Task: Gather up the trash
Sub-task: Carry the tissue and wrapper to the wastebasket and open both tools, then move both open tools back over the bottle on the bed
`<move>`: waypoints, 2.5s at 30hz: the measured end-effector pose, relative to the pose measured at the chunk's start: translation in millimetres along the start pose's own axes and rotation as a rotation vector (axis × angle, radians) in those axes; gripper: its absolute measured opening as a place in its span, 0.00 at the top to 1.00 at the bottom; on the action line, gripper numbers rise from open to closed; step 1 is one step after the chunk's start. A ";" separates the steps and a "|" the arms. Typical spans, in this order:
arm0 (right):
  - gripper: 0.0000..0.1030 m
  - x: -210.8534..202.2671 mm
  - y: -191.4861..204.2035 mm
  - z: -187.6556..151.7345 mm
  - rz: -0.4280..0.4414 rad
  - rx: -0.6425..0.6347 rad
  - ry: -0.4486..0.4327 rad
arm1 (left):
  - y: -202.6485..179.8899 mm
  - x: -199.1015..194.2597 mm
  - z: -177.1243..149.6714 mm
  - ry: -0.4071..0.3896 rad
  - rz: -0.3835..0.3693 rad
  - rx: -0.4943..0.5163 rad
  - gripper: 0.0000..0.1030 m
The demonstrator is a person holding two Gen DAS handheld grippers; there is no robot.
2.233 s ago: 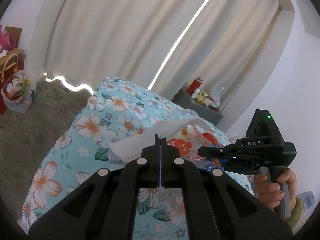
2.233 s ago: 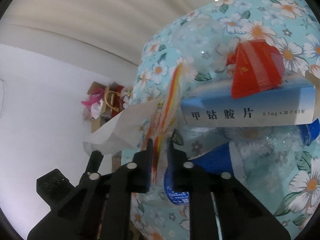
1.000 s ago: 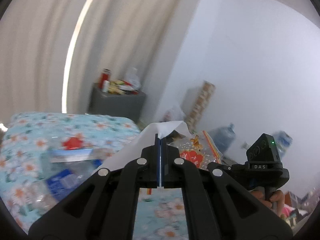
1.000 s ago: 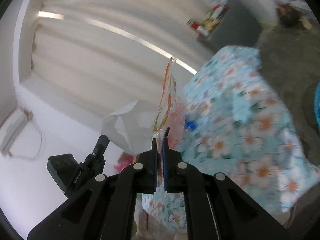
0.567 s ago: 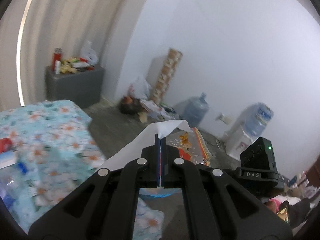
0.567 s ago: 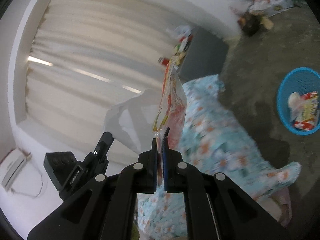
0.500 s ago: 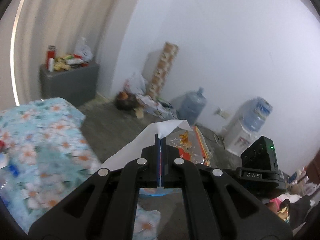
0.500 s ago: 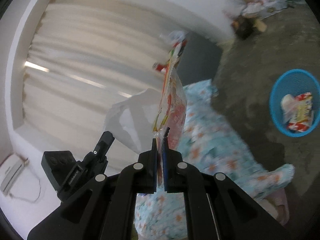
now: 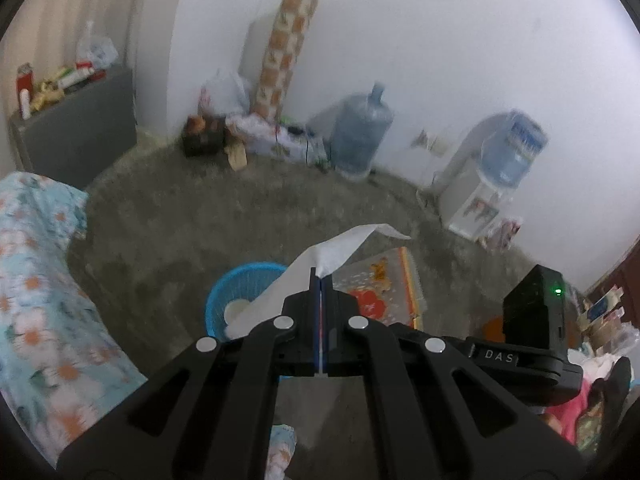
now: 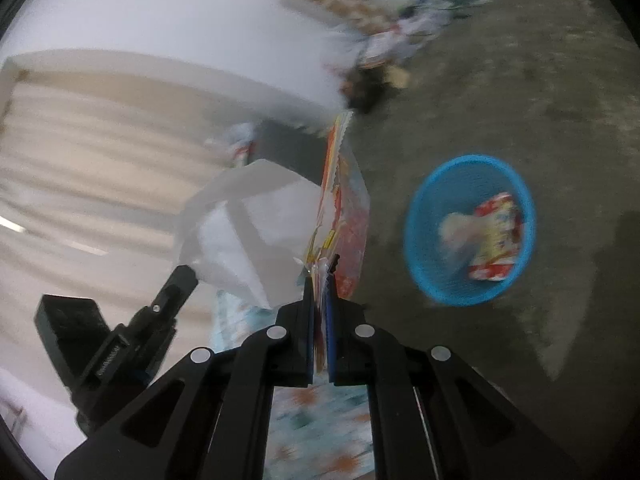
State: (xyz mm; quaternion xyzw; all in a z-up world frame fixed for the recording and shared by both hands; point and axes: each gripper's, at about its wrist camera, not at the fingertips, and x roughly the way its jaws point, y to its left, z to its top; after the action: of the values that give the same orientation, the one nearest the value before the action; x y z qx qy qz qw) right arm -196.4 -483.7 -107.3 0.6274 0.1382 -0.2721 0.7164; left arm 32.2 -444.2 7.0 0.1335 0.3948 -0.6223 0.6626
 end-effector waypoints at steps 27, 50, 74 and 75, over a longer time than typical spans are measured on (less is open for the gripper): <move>0.47 131.8 -148.6 25.0 -0.399 0.163 0.080 | 78.6 228.2 -30.0 0.416 0.152 -0.167 0.47; 0.21 19.4 110.7 -53.1 -0.232 -0.455 -0.135 | 56.9 -163.6 -62.5 -0.233 0.252 -0.207 0.22; 0.06 45.3 262.9 -265.0 -0.323 -1.014 0.014 | 146.8 -407.1 -247.2 -0.427 0.733 -0.500 0.16; 0.06 46.1 265.5 -271.5 -0.327 -1.035 0.015 | 149.2 -409.1 -250.7 -0.427 0.736 -0.510 0.16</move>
State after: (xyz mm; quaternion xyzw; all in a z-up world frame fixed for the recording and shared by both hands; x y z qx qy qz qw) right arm 29.6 -212.0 39.1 0.1649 0.3551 -0.2717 0.8791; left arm 116.7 45.9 78.5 -0.0327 0.3166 -0.2442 0.9160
